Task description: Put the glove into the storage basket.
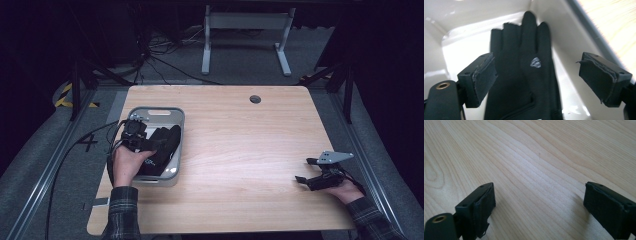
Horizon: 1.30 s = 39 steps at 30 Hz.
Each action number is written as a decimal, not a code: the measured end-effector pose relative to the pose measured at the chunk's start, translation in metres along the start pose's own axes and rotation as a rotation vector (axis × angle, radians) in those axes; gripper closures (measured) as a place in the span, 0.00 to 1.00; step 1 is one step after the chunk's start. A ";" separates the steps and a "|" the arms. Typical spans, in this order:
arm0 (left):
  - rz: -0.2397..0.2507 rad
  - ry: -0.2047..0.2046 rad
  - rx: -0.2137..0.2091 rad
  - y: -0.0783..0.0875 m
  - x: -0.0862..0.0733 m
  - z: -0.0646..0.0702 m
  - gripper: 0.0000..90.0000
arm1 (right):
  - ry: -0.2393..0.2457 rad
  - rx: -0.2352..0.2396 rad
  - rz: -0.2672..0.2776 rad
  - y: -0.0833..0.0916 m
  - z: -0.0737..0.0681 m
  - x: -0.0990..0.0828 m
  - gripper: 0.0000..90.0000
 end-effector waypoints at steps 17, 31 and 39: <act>0.059 -0.081 -0.048 0.001 0.029 0.042 0.17 | 0.000 0.000 0.000 0.000 0.000 0.000 0.12; 0.098 -0.131 -0.093 -0.009 0.045 0.086 0.17 | 0.000 0.000 0.000 0.000 0.000 0.000 0.12; 0.105 -0.172 -0.130 -0.025 0.049 0.121 0.17 | 0.000 0.000 0.000 0.000 0.000 0.000 0.12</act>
Point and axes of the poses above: each handheld gripper's, and its own axes: y roughly backward along the jaws, x roughly out of its top, z roughly to its right, the point moved 10 cm from there along -y, roughly forward along the jaws, and after that the axes turned 9 degrees about -y, right-handed, at the moved point
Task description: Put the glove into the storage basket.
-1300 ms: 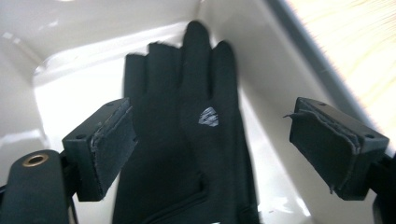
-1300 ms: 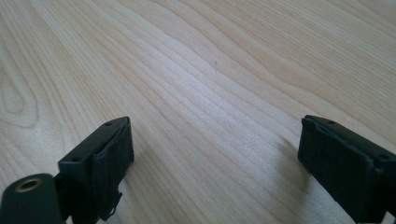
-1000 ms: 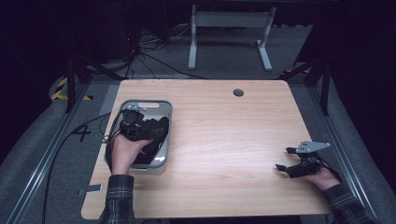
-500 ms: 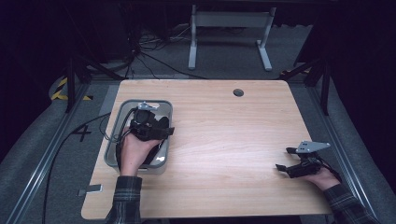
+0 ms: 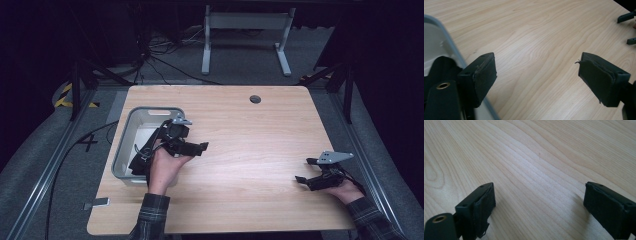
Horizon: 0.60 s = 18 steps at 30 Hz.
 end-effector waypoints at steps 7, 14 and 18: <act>0.000 -0.043 -0.034 -0.018 0.003 0.029 0.17 | 0.000 0.000 0.000 0.000 0.000 0.000 0.12; -0.010 -0.092 -0.063 -0.038 0.002 0.056 0.17 | 0.000 0.000 0.000 0.000 0.000 0.000 0.12; -0.026 -0.118 -0.079 -0.051 -0.003 0.071 0.17 | 0.000 0.000 0.000 0.000 0.000 0.000 0.12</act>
Point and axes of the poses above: each handheld gripper's, and its own axes: y roughly backward along the jaws, x roughly out of its top, z roughly to its right, the point moved 10 cm from there along -y, roughly forward along the jaws, and after that the axes turned 9 degrees about -y, right-handed, at the moved point
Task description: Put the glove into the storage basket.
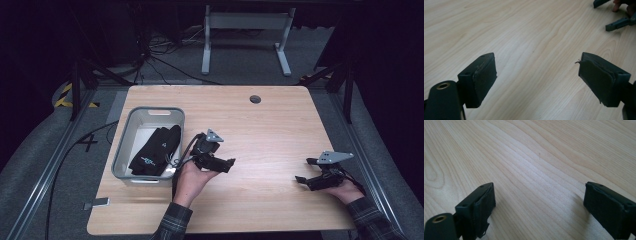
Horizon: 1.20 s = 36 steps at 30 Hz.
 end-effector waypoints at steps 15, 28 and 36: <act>-0.030 -0.093 -0.019 -0.045 -0.009 0.039 0.16 | 0.000 0.000 0.000 0.000 0.000 0.000 0.12; -0.094 -0.136 -0.014 -0.078 -0.026 0.054 0.16 | 0.000 0.001 0.000 0.000 0.000 0.000 0.12; -0.083 -0.180 -0.003 -0.088 -0.032 0.058 0.09 | 0.001 0.001 -0.001 0.000 0.000 0.000 0.12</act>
Point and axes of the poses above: each handheld gripper's, and its own axes: y roughly backward along the jaws, x roughly out of its top, z roughly to its right, the point moved 10 cm from there along -y, roughly forward along the jaws, and after that the axes turned 9 degrees about -y, right-handed, at the moved point
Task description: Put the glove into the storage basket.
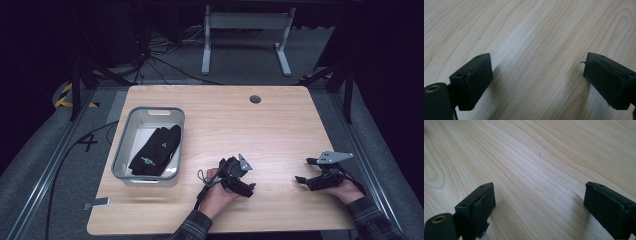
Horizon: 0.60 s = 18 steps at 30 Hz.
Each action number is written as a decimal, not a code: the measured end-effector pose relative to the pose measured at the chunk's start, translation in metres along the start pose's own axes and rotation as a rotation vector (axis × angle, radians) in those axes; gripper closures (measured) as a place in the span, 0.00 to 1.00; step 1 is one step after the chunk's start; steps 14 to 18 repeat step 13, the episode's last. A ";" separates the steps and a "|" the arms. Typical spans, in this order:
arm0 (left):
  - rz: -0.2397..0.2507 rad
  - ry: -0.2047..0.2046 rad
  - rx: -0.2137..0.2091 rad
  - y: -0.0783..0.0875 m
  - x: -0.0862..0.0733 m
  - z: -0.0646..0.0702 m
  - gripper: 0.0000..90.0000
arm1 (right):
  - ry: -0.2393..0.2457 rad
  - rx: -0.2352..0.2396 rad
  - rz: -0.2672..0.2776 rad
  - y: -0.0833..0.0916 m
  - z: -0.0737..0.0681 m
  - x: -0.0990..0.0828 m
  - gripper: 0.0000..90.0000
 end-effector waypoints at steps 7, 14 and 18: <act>0.016 -0.014 -0.012 -0.002 0.000 0.001 0.02 | -0.001 0.000 -0.001 0.000 0.000 0.000 0.12; 0.008 -0.008 -0.011 -0.002 -0.001 0.001 0.00 | 0.000 0.000 0.000 0.000 0.000 0.000 0.12; 0.008 -0.008 -0.011 -0.002 -0.001 0.001 0.00 | 0.000 0.000 0.000 0.000 0.000 0.000 0.12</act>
Point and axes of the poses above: each handheld gripper's, and its own axes: y roughly backward along the jaws, x roughly out of its top, z roughly to its right, the point moved 10 cm from there along -y, roughly forward along the jaws, and after that the axes turned 9 degrees about -y, right-handed, at the moved point
